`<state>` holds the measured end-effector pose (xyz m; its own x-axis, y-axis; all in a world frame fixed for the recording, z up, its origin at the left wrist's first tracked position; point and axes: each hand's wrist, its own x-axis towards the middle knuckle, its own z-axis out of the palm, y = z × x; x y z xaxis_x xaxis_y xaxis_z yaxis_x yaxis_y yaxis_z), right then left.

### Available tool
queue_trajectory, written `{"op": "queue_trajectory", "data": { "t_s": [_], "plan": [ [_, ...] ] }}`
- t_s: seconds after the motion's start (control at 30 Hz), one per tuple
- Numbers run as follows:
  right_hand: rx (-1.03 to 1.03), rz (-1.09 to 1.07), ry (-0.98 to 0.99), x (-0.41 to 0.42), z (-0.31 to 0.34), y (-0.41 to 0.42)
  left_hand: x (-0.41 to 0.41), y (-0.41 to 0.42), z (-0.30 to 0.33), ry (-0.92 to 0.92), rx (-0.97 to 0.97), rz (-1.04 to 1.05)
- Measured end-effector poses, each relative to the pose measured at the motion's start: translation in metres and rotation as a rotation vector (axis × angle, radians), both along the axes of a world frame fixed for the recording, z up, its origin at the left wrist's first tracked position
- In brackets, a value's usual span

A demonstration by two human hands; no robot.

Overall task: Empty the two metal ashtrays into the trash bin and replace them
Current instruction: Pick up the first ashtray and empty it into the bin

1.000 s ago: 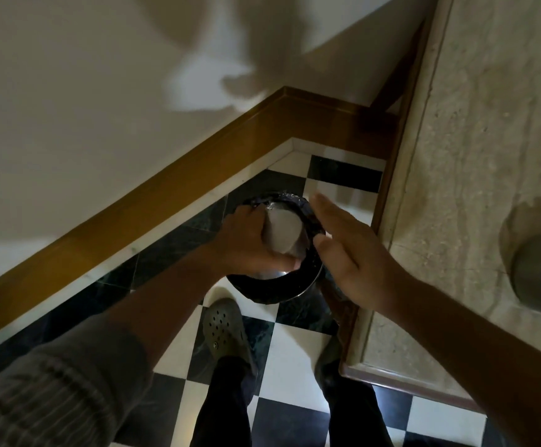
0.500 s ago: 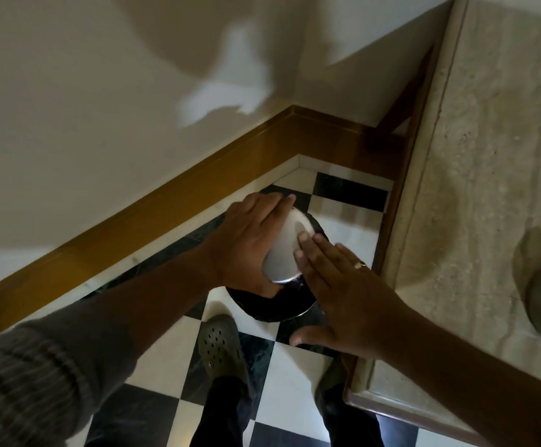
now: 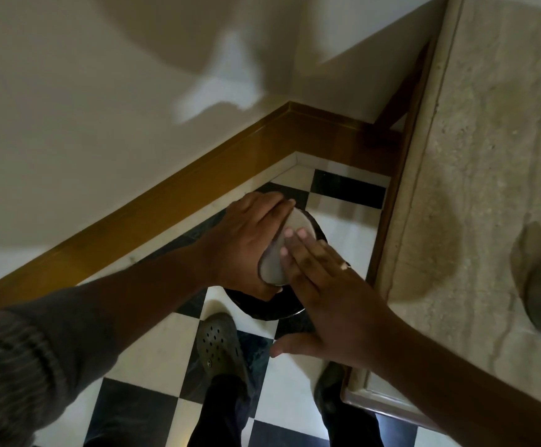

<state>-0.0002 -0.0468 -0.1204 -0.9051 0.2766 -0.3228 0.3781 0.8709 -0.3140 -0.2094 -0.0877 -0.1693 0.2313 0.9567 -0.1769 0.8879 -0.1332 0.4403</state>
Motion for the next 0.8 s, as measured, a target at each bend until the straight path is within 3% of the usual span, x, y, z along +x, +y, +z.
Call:
{"op": "queue_trajectory", "data": {
  "t_s": [0.1, 0.2, 0.27, 0.33, 0.4, 0.6, 0.7, 0.8],
  "plan": [
    [0.078, -0.132, 0.398, 0.0, 0.007, -0.002, -0.006, -0.004, -0.007, -0.012, 0.018, 0.0],
    [0.151, -0.205, 0.567, 0.001, 0.012, 0.001, -0.005, -0.003, -0.006, -0.016, -0.007, -0.015],
    [0.135, -0.138, 0.382, 0.0, 0.007, 0.003, 0.0, 0.001, -0.003, -0.035, 0.004, -0.004],
    [0.025, -0.002, 0.007, 0.0, -0.003, 0.002, 0.004, 0.002, -0.002, -0.03, 0.034, -0.003],
    [-0.012, 0.043, -0.114, 0.0, -0.011, -0.001, 0.005, -0.002, -0.002, -0.017, 0.051, -0.016],
    [0.076, -0.029, -0.032, 0.004, -0.021, 0.004, 0.002, -0.009, 0.003, -0.064, -0.001, 0.02],
    [0.041, -0.149, 0.076, 0.004, -0.021, 0.006, 0.005, -0.008, 0.009, -0.294, -0.162, 0.128],
    [-0.106, -0.305, 0.197, -0.005, -0.018, 0.016, 0.011, -0.008, 0.016, -0.628, -0.444, 0.397]
  ]
}}
